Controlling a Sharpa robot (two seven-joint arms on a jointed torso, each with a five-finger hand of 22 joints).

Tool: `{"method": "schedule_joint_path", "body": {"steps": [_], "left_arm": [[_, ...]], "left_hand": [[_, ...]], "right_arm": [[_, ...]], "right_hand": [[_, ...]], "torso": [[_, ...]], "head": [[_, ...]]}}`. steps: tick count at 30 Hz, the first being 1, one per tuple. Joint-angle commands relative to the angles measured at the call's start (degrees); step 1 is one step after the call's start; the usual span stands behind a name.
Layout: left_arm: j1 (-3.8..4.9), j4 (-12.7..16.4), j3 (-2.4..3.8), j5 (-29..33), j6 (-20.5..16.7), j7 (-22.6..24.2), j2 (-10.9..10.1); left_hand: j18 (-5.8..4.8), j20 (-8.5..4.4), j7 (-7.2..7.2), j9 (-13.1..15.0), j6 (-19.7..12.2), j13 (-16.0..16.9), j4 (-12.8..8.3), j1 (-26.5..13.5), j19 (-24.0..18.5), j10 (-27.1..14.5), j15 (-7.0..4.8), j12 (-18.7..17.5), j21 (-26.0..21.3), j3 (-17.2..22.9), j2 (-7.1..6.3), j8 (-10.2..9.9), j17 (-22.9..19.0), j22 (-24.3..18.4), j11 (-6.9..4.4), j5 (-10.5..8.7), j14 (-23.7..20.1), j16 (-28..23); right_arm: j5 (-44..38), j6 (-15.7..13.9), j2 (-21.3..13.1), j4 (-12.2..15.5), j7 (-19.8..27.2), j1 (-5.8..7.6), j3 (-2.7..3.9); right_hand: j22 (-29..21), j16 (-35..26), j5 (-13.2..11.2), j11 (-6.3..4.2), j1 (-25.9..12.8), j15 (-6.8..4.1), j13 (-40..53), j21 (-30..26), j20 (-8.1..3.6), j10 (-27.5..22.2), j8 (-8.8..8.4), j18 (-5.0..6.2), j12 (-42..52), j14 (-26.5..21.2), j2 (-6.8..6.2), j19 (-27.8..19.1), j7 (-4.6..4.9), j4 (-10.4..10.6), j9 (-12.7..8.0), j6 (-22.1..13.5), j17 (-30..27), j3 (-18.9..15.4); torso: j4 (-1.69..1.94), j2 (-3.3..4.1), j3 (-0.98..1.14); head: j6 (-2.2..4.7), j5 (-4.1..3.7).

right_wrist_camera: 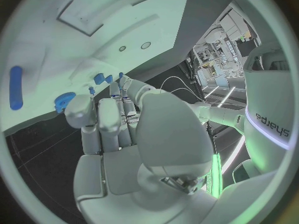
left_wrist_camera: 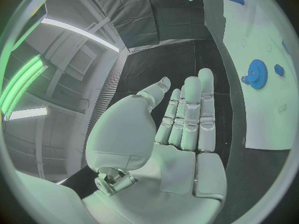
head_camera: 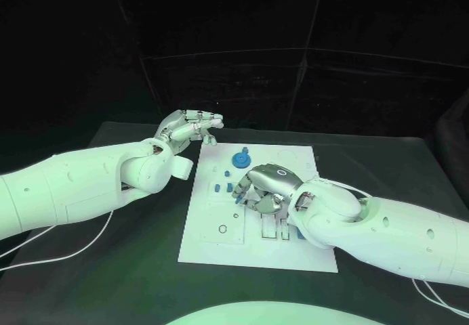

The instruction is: Assemble the parts on the task board

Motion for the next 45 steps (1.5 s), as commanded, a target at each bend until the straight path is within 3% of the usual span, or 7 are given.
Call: {"method": "schedule_joint_path", "body": {"steps": [1, 16, 32, 45], "left_arm": [[0.08, 0.1, 0.06, 0.19, 0.63, 0.57, 0.17], [0.04, -0.18, 0.05, 0.19, 0.88, 0.45, 0.48], [0.0, -0.31, 0.05, 0.19, 1.07, 0.34, 0.5], [0.0, -0.35, 0.05, 0.19, 1.26, 0.18, 0.47]], "left_hand": [[0.75, 0.35, 0.18, -0.05, -0.4, 0.02, 0.08, 0.13, 0.19, -0.41, 0.02, 0.21, -0.37, -0.4, 0.3, 0.29, -0.09, -0.08, 0.01, 0.15, -0.34, -0.2], [0.75, 0.37, 0.21, -0.05, -0.49, 0.02, 0.07, 0.16, 0.2, -0.52, 0.05, 0.25, -0.44, -0.5, 0.32, 0.3, -0.12, -0.13, 0.04, 0.16, -0.39, -0.2], [0.75, 0.37, 0.21, -0.05, -0.49, 0.02, 0.07, 0.16, 0.2, -0.52, 0.05, 0.25, -0.44, -0.5, 0.32, 0.3, -0.12, -0.13, 0.04, 0.16, -0.39, -0.2], [0.75, 0.39, 0.24, -0.05, -0.6, 0.02, 0.04, 0.26, 0.21, -0.66, 0.08, 0.34, -0.55, -0.64, 0.35, 0.35, -0.17, -0.21, 0.08, 0.15, -0.47, -0.19]], "right_arm": [[-2.01, 3.31, 0.59, -0.43, 1.23, -0.29, 0.03], [-4.45, 5.25, 1.45, -1.5, 0.45, -0.88, -0.47], [-6.97, 6.25, 2.29, -2.33, -0.3, -1.52, -0.58], [-9.43, 7.28, 3.05, -2.96, -1.26, -2.06, -0.6]], "right_hand": [[0.07, 0.32, 0.08, 0.45, -0.42, 0.08, 0.06, 0.2, 0.01, 0.15, -0.15, -0.29, -0.34, 1.9, 0.01, 0.18, 0.43, 0.13, 0.05, -0.1, 0.09, -0.14], [0.18, 0.41, 0.11, 0.44, -0.61, 0.08, 0.08, 0.28, 0.04, 0.19, -0.16, -0.31, -0.4, 1.89, 0.02, 0.21, 0.41, 0.12, 0.06, -0.08, 0.15, -0.24], [0.18, 0.4, 0.17, 0.43, -0.6, 0.08, 0.09, 0.28, 0.04, 0.19, -0.17, -0.3, -0.41, 1.89, 0.03, 0.2, 0.39, 0.09, 0.06, -0.08, 0.13, -0.23], [0.2, 0.48, 0.31, 0.4, -0.6, 0.06, 0.1, 0.31, 0.05, 0.23, -0.17, -0.3, -0.45, 1.88, 0.04, 0.19, 0.36, -0.02, 0.07, -0.07, 0.19, -0.24]], "torso": [[0.04, 0.0, 0.02], [-0.08, 0.01, 0.09], [-0.01, 0.0, -0.02], [-0.03, 0.02, 0.03]], "head": [[-0.29, 0.71], [-0.89, 2.06], [-1.09, 2.16], [-1.21, 2.24]]}}
